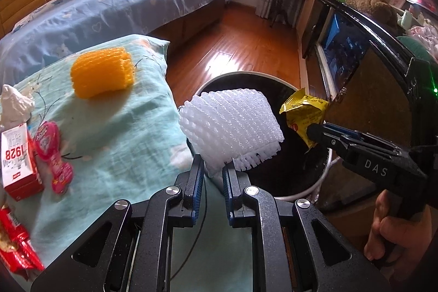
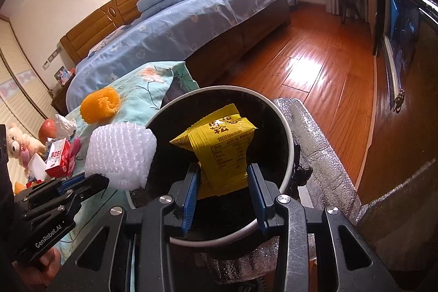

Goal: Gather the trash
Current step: 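Open the left tool over the bin while the right tool opens, dropping the yellow bag, then grasp the red snack bag with the left tool while the right tool grasps the pink candy toy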

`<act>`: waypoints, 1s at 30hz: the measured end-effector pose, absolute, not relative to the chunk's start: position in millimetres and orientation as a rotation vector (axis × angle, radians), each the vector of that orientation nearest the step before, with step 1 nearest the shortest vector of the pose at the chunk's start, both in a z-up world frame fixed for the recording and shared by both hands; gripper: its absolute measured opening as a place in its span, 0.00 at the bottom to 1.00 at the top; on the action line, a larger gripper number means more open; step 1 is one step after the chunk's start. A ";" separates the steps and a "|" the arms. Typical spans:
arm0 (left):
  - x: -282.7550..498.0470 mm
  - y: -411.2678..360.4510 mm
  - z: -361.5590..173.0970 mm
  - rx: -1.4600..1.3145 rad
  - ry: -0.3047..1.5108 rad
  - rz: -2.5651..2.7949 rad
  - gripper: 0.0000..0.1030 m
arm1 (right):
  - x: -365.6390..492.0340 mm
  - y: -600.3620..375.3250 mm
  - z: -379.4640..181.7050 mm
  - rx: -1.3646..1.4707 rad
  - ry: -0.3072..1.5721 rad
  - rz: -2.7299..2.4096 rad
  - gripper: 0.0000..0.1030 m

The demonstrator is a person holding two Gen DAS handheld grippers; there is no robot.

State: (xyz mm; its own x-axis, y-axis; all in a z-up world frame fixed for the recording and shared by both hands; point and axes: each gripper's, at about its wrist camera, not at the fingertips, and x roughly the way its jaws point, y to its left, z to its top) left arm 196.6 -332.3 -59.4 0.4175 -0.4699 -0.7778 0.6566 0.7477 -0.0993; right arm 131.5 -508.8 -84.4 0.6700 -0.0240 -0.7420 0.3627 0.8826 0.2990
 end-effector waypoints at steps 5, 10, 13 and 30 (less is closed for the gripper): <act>202.3 -339.2 -59.8 0.240 0.896 -0.722 0.14 | 135.3 -512.6 -84.7 0.452 0.816 -0.232 0.37; 202.0 -339.6 -60.5 0.244 0.893 -0.726 0.51 | 136.3 -518.4 -83.9 0.453 0.820 -0.238 0.38; 198.8 -330.4 -59.4 0.236 0.883 -0.709 0.54 | 134.3 -520.7 -83.1 0.471 0.818 -0.238 0.48; 159.9 -203.2 -51.0 0.078 0.829 -0.528 0.63 | 130.8 -433.3 -67.6 0.445 0.777 -0.088 0.77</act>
